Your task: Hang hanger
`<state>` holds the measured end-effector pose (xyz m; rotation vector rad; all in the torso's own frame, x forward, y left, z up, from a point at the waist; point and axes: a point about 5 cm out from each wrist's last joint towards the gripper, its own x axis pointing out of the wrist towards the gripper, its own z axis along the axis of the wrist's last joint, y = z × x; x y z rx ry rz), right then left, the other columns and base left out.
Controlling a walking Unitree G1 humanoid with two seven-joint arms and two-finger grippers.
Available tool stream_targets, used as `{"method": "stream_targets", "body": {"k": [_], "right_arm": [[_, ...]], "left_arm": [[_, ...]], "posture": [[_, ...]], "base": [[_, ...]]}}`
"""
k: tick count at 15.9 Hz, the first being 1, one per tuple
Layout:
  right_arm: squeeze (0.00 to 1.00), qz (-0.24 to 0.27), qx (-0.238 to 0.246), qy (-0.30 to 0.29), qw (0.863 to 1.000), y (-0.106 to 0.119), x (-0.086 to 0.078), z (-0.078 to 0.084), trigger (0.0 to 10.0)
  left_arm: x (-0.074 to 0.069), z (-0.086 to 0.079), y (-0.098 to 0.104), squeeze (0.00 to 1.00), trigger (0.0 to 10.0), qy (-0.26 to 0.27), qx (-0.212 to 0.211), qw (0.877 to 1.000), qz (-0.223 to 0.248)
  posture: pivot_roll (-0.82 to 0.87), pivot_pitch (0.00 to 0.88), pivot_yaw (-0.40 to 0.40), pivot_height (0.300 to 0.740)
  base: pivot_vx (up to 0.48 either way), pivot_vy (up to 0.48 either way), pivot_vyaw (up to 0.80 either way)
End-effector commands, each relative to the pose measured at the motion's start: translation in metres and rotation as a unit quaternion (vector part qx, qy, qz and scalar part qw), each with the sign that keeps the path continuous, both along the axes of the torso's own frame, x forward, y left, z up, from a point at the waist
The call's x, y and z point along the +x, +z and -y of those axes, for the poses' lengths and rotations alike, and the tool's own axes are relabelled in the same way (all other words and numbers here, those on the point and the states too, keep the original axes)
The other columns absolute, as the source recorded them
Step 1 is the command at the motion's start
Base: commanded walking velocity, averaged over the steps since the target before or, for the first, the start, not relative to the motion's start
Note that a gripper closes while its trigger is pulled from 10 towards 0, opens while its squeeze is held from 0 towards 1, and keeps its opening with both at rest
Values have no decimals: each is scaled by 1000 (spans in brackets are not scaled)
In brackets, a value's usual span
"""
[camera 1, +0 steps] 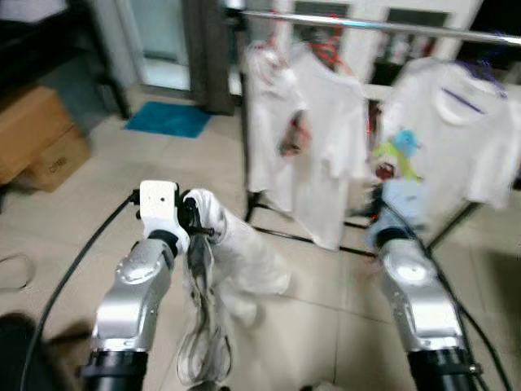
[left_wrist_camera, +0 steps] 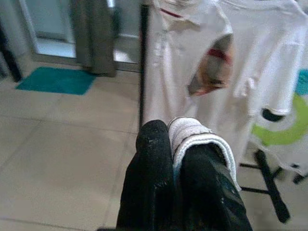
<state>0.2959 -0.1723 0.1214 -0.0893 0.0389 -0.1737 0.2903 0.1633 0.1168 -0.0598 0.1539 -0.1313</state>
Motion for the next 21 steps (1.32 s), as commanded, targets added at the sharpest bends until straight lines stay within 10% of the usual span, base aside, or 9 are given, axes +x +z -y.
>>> {"method": "stream_targets", "body": {"k": [1,10,13,21], "right_arm": [[0,9,8,-15,1000,1,1,2,10000],[0,-38,61,-24,997,-13,-5,-3,10000],[0,-17,50,-48,997,-9,-4,2,10000],[0,-25,63,-35,997,-10,-5,3,10000]], "left_arm": [[1,8,18,0,10000,-22,0,999,39],[5,5,7,0,10000,22,-55,998,-33],[4,14,8,0,10000,-16,8,1000,7],[6,3,12,0,10000,45,-20,998,35]], "posture": [[-43,21,18,740],[-57,6,48,740],[-56,0,52,740],[-64,0,37,740]], "base": [[0,0,-800],[0,0,-800],[0,0,-800],[0,0,-800]]}}
